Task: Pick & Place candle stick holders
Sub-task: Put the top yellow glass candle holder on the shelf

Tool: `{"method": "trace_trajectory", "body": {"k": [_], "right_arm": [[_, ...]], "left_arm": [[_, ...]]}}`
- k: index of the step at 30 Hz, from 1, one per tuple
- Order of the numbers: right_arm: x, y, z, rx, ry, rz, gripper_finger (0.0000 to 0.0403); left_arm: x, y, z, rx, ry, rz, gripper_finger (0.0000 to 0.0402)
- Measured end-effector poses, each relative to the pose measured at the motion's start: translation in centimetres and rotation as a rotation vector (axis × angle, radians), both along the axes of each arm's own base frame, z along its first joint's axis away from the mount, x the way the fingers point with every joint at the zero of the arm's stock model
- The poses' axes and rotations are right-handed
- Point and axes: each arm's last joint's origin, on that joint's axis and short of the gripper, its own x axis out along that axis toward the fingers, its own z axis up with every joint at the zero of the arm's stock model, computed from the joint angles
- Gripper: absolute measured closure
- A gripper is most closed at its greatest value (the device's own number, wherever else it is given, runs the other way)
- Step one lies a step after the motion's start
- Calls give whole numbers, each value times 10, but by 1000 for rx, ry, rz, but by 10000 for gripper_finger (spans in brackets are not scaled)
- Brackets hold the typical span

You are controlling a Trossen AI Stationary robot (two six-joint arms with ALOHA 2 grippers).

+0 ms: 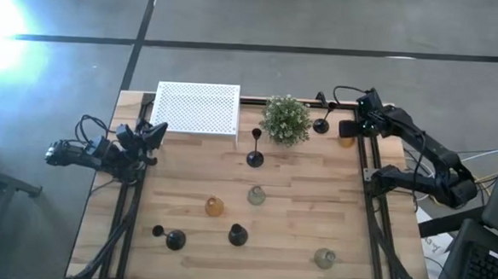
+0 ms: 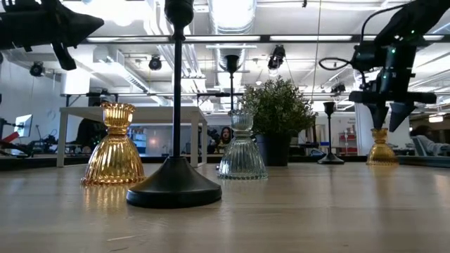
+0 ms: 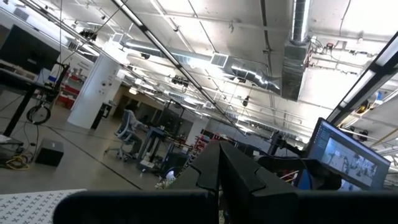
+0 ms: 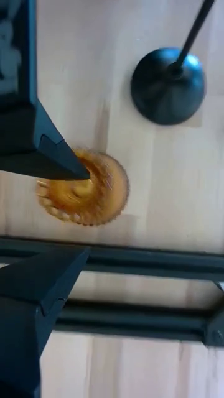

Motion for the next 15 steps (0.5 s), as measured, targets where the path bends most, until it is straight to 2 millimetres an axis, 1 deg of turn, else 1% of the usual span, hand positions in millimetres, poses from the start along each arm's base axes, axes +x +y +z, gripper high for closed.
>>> {"method": "trace_trajectory", "body": {"k": [5, 8, 10, 15], "right_arm": [[1, 0, -9, -24, -31, -21, 250], [1, -1, -10, -30, -31, -22, 273], [1, -1, -10, -33, -29, -19, 296], [0, -1, -10, -38, -3, -24, 371]], "left_arm": [[0, 0, 0, 1, 0, 0, 390], [0, 0, 0, 1, 1, 0, 390], [0, 0, 0, 2, 1, 1, 390], [0, 0, 0, 12, 8, 6, 390]]}}
